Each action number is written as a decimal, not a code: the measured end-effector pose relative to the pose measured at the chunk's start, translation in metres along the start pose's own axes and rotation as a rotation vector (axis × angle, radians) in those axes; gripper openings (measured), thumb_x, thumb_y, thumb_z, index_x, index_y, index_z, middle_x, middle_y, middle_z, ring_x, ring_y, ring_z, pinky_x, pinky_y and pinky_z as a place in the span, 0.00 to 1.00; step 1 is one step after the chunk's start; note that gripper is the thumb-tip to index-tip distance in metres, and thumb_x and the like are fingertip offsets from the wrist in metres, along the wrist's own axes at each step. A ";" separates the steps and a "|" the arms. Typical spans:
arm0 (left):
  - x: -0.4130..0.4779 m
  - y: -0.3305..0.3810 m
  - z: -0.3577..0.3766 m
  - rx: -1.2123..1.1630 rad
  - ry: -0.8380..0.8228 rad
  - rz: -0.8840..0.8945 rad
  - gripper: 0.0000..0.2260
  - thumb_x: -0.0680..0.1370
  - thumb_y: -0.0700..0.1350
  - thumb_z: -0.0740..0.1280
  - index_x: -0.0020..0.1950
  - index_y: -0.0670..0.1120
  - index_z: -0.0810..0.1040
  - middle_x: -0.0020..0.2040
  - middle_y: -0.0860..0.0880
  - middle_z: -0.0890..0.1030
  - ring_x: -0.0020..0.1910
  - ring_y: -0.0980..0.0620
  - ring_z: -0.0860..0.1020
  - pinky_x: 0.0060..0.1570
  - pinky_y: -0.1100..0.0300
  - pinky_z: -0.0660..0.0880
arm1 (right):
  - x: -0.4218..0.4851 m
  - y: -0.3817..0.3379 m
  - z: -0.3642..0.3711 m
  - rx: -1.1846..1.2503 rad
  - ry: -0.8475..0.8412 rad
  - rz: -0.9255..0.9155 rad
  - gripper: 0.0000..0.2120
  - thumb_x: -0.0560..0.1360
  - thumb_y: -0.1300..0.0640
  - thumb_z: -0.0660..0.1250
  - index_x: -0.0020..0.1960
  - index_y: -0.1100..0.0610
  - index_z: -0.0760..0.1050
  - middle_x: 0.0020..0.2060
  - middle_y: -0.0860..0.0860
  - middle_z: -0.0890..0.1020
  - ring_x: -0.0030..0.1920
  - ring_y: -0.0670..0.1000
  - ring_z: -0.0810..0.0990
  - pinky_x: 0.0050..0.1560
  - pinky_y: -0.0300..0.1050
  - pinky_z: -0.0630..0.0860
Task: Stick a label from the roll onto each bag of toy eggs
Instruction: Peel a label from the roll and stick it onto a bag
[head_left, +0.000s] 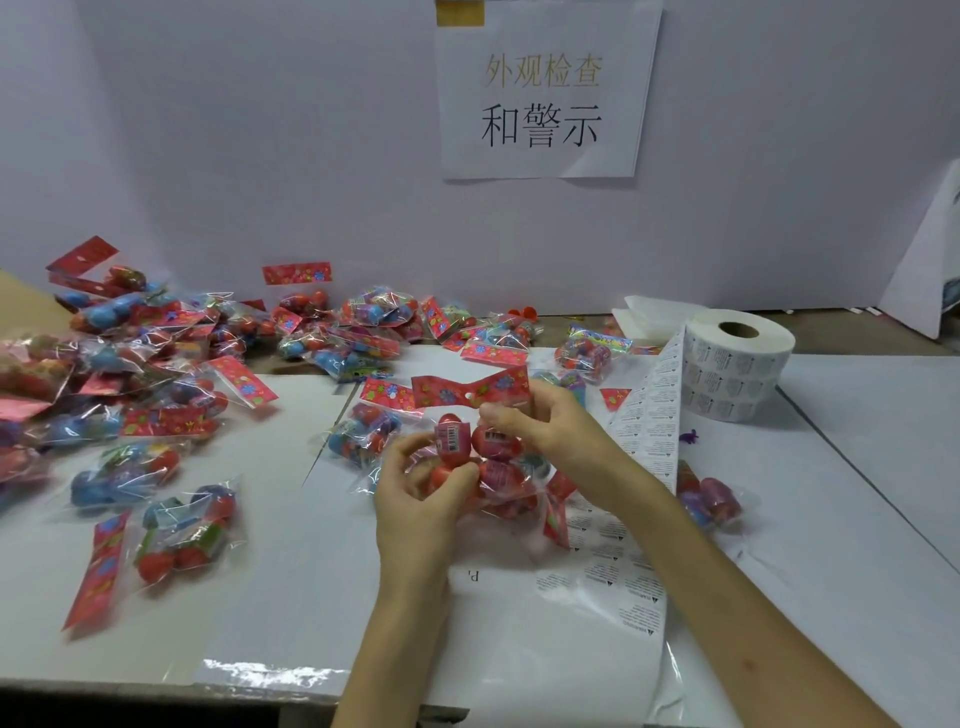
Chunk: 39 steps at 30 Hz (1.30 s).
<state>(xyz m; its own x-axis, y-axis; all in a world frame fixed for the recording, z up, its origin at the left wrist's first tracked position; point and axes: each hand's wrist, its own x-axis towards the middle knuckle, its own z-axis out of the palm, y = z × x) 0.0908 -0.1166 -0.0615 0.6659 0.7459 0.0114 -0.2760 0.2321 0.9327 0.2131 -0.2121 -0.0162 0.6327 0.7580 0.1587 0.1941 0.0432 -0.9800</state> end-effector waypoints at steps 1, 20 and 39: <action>0.000 0.000 0.000 0.002 0.020 0.020 0.18 0.74 0.30 0.73 0.57 0.50 0.78 0.47 0.40 0.86 0.44 0.44 0.84 0.43 0.55 0.82 | 0.000 0.000 0.000 -0.029 -0.024 0.002 0.10 0.69 0.41 0.75 0.49 0.38 0.81 0.49 0.45 0.86 0.52 0.50 0.86 0.55 0.49 0.83; -0.001 -0.002 0.002 0.012 -0.030 -0.012 0.16 0.76 0.40 0.75 0.63 0.47 0.80 0.51 0.44 0.87 0.53 0.41 0.85 0.49 0.50 0.83 | -0.004 0.006 -0.002 -0.244 -0.155 -0.006 0.25 0.66 0.59 0.71 0.61 0.43 0.77 0.48 0.49 0.85 0.49 0.47 0.84 0.51 0.48 0.84; -0.003 0.005 0.004 -0.046 -0.010 0.030 0.12 0.71 0.49 0.77 0.54 0.51 0.87 0.48 0.44 0.88 0.48 0.44 0.87 0.46 0.50 0.84 | -0.003 0.008 0.003 -0.208 -0.206 -0.020 0.23 0.72 0.65 0.73 0.62 0.47 0.77 0.48 0.53 0.85 0.48 0.49 0.84 0.52 0.50 0.84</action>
<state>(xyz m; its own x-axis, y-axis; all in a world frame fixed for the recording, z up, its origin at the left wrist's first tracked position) 0.0902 -0.1198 -0.0561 0.6638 0.7466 0.0433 -0.3275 0.2382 0.9143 0.2101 -0.2119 -0.0250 0.4658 0.8755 0.1288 0.3679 -0.0592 -0.9280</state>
